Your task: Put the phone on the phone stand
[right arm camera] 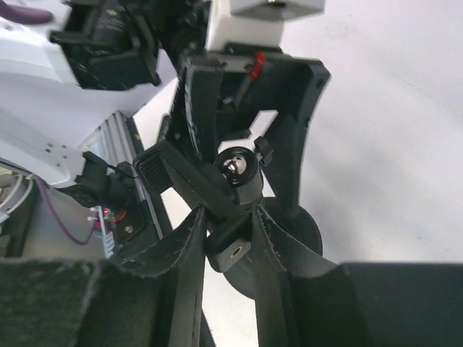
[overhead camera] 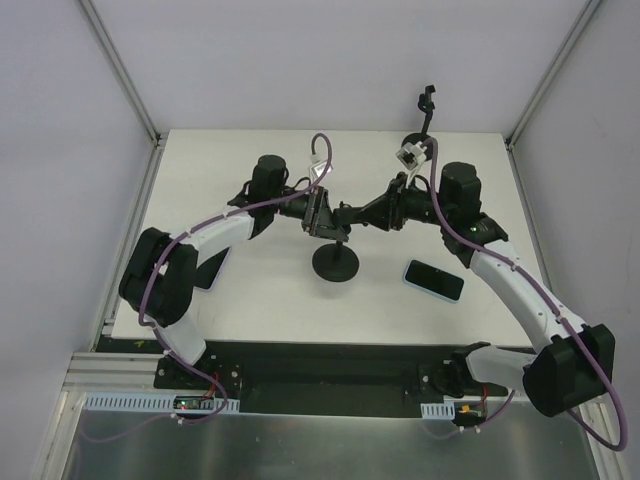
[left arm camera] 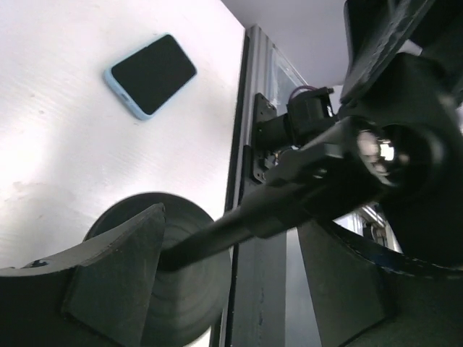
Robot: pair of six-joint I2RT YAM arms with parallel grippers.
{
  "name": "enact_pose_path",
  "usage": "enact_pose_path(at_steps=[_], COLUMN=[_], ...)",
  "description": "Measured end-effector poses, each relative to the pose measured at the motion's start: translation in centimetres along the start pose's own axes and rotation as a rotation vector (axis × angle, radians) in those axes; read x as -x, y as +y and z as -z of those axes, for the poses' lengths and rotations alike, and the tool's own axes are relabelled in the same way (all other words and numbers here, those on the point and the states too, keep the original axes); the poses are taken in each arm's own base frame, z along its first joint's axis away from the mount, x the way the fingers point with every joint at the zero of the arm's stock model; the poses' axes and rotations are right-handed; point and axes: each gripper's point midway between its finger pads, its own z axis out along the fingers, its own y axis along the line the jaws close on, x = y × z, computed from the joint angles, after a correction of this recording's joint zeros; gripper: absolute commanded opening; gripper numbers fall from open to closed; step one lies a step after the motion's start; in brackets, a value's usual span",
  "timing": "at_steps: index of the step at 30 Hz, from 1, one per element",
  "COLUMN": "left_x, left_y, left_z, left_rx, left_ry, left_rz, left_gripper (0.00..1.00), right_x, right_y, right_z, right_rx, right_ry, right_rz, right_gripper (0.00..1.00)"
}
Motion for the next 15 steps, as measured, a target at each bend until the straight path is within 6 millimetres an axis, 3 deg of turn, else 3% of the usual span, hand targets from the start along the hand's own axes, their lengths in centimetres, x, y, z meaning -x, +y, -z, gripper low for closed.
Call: enact_pose_path(at_steps=[3, 8, 10, 12, 15], left_x=[-1.0, -2.7, -2.7, -2.4, -2.2], left_y=[-1.0, -3.6, -4.2, -4.4, -4.6], left_z=[-0.8, -2.1, -2.1, -2.1, -2.0], left_rx=[-0.057, -0.179, -0.206, -0.218, -0.21], left_ry=[0.024, 0.082, 0.083, 0.075, 0.061], left_rz=[-0.021, -0.062, -0.104, -0.149, -0.216], left_gripper=[0.73, 0.37, 0.29, 0.02, 0.0], right_x=[0.8, 1.9, 2.2, 2.5, 2.8], right_y=[1.2, 3.0, 3.0, 2.7, 2.1], right_z=[0.3, 0.7, 0.9, 0.9, 1.0], right_rx=[0.041, 0.113, 0.119, 0.106, 0.076], right_ry=[-0.022, -0.041, -0.049, -0.06, -0.073], right_rz=[-0.017, -0.028, -0.04, -0.057, -0.09], right_gripper=[0.0, 0.0, 0.0, 0.0, 0.0])
